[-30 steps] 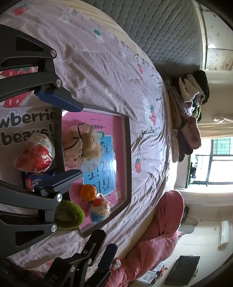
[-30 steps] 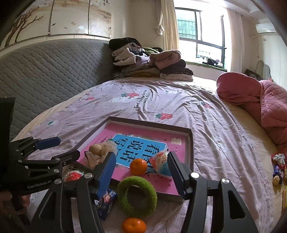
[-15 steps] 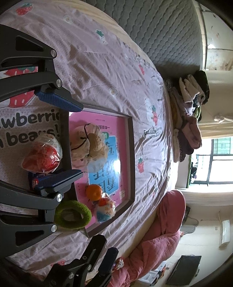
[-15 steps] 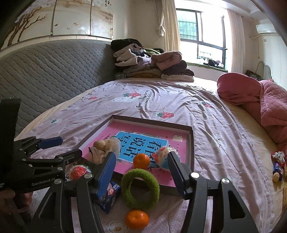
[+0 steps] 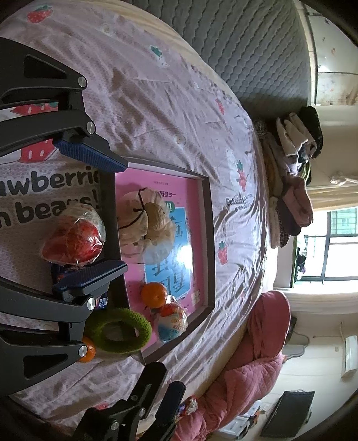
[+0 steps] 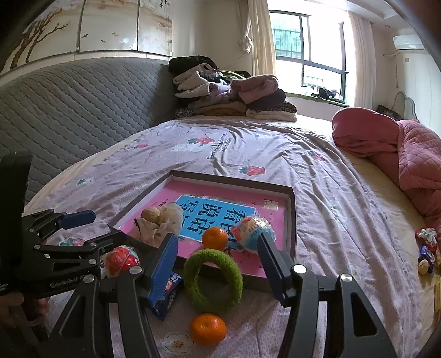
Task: Organize objects
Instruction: 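Move left tool to the plastic-wrapped red ball while right tool approaches the green fuzzy ring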
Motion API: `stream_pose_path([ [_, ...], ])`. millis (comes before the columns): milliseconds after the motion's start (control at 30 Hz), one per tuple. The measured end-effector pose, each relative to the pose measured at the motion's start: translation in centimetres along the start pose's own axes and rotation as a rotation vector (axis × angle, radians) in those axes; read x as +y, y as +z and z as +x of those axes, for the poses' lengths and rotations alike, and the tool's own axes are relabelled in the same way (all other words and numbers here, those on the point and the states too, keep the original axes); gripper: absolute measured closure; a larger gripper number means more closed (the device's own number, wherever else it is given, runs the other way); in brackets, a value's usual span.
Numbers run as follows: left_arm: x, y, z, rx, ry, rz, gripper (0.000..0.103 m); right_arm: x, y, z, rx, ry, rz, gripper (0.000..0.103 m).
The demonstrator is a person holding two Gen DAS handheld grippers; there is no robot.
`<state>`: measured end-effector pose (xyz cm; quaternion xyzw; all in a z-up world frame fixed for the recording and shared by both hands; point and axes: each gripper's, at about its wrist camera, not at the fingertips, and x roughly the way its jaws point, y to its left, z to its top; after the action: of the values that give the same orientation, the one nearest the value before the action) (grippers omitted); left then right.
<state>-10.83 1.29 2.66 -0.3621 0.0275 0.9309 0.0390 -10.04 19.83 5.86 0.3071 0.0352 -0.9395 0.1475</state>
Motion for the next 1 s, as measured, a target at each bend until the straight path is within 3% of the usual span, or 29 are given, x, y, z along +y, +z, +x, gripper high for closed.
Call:
stream_pose_path([
  [1000, -0.8, -2.3, -1.0, 0.026, -0.017, 0.010, 0.035, 0.9, -1.8, -0.3, 0.037, -0.014, -0.034, 0.044],
])
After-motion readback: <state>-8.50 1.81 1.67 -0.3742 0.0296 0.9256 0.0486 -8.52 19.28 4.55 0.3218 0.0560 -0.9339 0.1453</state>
